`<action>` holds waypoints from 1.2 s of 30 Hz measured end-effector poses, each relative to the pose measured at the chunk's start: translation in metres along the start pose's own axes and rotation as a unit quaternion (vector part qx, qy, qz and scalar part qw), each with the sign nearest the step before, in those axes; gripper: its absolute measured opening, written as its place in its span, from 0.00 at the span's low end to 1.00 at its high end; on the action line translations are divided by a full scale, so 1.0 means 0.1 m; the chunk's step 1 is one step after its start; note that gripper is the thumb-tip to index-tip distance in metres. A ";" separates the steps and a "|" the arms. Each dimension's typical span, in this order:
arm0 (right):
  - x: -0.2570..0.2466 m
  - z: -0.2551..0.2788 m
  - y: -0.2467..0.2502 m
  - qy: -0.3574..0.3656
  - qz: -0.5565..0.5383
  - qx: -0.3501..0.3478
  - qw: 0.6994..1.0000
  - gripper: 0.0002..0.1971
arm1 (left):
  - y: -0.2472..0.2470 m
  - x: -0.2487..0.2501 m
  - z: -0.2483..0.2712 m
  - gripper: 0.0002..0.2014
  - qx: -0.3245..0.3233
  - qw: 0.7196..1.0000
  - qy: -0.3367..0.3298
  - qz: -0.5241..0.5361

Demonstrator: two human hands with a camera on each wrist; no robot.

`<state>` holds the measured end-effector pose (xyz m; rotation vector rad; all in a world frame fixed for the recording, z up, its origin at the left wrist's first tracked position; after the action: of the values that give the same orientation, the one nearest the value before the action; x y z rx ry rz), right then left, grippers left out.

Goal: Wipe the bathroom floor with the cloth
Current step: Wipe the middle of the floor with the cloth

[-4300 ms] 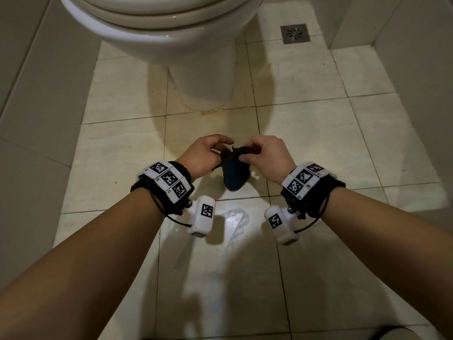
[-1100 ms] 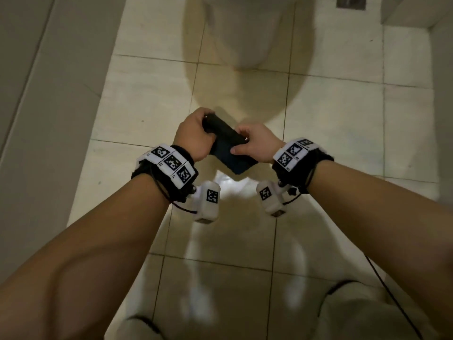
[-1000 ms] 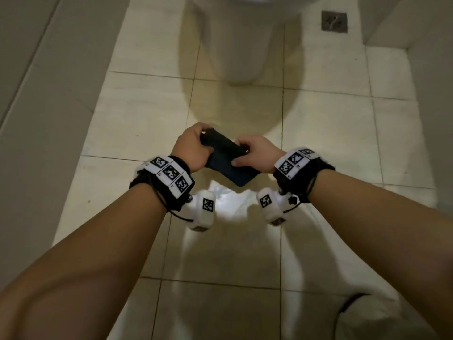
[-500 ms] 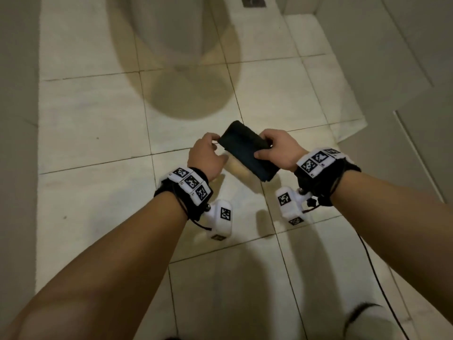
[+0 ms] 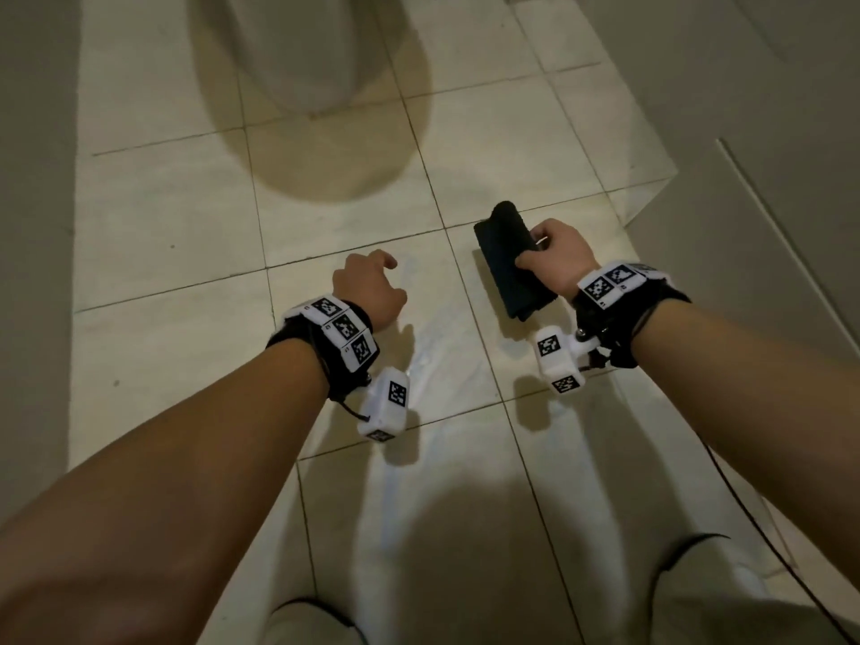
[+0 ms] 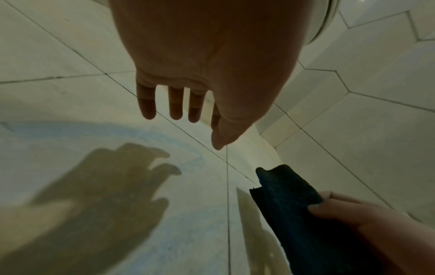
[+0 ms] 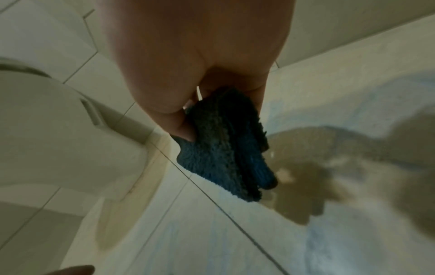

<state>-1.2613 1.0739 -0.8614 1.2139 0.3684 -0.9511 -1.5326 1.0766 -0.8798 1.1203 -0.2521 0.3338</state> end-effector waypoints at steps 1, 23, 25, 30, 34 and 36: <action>0.05 0.00 -0.02 0.003 0.017 0.002 1.000 0.10 | -0.02 0.00 0.01 0.24 -0.001 1.000 -0.003 -0.014; 0.57 0.05 -0.62 0.098 0.336 -0.078 0.934 0.28 | -0.48 -0.41 0.09 0.26 0.033 0.989 0.062 -0.129; 0.59 0.02 -0.66 0.091 0.346 -0.084 0.930 0.29 | -0.47 -0.39 0.06 0.28 0.029 0.989 0.054 -0.134; 0.53 0.10 -0.79 0.103 0.329 -0.132 0.929 0.29 | -0.49 -0.29 0.01 0.30 0.019 0.988 0.038 -0.146; 0.50 0.30 -1.00 0.118 0.340 -0.151 0.921 0.30 | -0.55 -0.28 0.00 0.30 -0.004 0.987 0.034 -0.158; 0.52 0.34 -1.02 0.109 0.346 -0.145 0.921 0.30 | -0.55 -0.31 0.00 0.31 -0.005 0.986 0.036 -0.165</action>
<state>-1.3187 1.0177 -0.9494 1.0602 0.2152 -0.1414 -1.5398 1.0511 -0.9372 1.1175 -0.0028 0.0782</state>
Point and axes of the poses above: each hand's wrist, its own z-axis away from the middle knuckle, its own y-axis out of the back of the hand, x = y × z, the point moved 6 cm from there along -z, towards the middle knuckle, and after that the axes turned 6 degrees about -z, right-handed, at the moved point
